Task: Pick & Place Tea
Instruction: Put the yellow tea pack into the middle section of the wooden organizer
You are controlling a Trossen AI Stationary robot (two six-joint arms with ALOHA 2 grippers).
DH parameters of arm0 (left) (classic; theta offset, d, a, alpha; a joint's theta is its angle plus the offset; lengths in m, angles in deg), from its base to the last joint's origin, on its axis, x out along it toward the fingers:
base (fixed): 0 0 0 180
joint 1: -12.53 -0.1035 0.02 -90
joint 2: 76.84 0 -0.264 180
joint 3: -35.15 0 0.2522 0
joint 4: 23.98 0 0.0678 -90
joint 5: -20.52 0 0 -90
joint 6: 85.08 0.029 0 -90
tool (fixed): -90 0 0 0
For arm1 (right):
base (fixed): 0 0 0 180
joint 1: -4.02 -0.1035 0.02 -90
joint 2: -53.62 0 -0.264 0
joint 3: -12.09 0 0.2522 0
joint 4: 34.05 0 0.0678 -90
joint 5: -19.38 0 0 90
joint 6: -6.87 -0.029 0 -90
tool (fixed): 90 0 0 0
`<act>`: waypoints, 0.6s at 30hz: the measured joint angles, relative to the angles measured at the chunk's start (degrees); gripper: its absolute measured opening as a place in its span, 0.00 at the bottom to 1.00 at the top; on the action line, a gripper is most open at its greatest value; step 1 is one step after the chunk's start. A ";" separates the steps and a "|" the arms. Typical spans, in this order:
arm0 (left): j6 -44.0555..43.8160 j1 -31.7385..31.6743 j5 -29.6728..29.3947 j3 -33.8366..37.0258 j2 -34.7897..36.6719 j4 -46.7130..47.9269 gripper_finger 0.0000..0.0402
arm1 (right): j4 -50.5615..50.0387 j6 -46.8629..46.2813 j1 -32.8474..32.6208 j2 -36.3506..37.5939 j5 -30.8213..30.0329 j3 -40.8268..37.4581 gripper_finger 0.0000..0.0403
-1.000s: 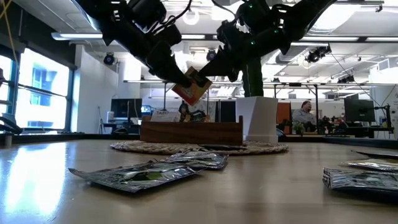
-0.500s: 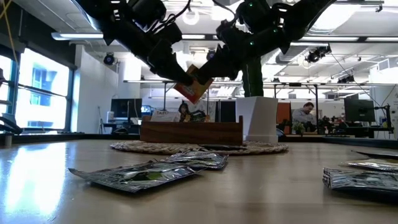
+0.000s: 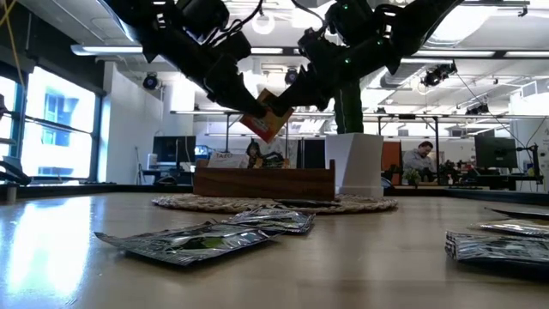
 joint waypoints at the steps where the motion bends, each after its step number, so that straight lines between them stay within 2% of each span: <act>1: 0.00 0.00 -0.01 0.00 0.00 -0.04 0.02 | 0.01 0.13 0.00 0.00 -0.16 0.00 0.03; 6: 0.01 0.00 -2.46 0.00 0.00 -0.09 0.11 | 0.01 0.09 0.02 0.00 -0.15 0.00 0.01; 14: -4.81 0.00 -8.46 0.00 0.00 2.94 0.34 | -5.87 -0.62 0.00 0.00 -3.73 0.00 0.01; 18: -5.48 0.01 -12.21 0.00 0.56 5.88 0.43 | -5.88 -2.52 0.00 0.00 -4.81 0.00 0.00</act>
